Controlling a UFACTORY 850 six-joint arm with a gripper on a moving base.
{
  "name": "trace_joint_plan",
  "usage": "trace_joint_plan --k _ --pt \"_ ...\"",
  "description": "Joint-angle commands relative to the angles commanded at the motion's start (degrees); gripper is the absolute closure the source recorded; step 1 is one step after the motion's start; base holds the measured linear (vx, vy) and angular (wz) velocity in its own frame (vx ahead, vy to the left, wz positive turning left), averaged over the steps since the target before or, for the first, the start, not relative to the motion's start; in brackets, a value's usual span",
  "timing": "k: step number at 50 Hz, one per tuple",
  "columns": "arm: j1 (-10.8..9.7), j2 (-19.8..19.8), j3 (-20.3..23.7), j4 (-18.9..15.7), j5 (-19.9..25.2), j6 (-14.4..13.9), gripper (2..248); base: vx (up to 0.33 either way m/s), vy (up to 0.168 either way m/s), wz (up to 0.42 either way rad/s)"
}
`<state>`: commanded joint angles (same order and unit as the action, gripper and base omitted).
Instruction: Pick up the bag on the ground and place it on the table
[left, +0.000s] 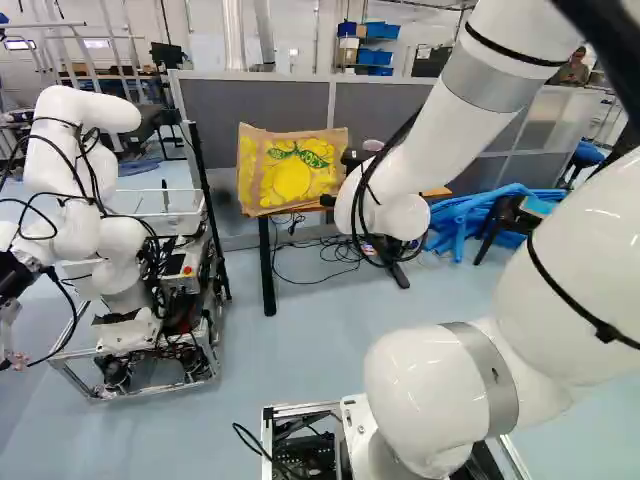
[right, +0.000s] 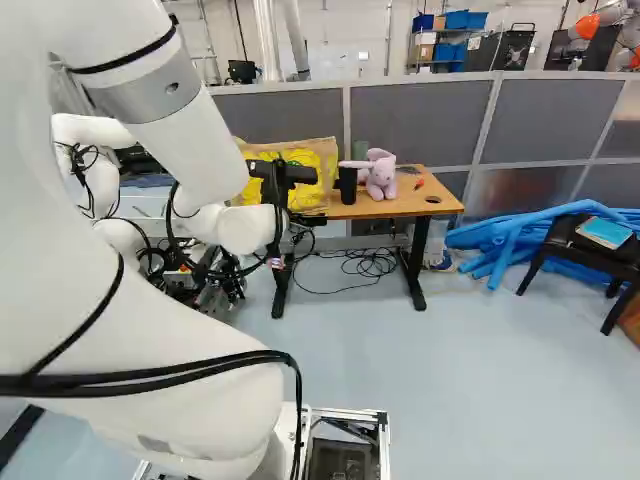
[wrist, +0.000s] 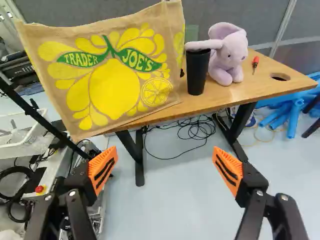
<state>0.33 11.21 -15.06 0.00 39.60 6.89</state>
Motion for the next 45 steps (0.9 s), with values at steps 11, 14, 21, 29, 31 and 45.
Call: trace_joint_plan --k 11,14,21,29,31,45 --pt "-0.11 1.67 3.51 0.00 3.63 -2.40 3 0.000 0.000 0.000" --pt "-0.14 2.06 4.34 0.00 4.48 -2.97 3 0.000 0.000 0.000" --pt "-0.20 2.88 6.05 0.00 6.25 -4.14 3 0.000 0.000 0.000" --pt "-0.25 3.63 7.64 0.00 7.89 -5.23 3 0.000 0.000 0.000" --pt "-0.26 3.79 7.97 0.00 8.24 -5.45 3 0.000 0.000 0.000" --pt "-0.31 4.58 9.62 0.00 9.94 -6.58 3 0.000 0.000 0.000"
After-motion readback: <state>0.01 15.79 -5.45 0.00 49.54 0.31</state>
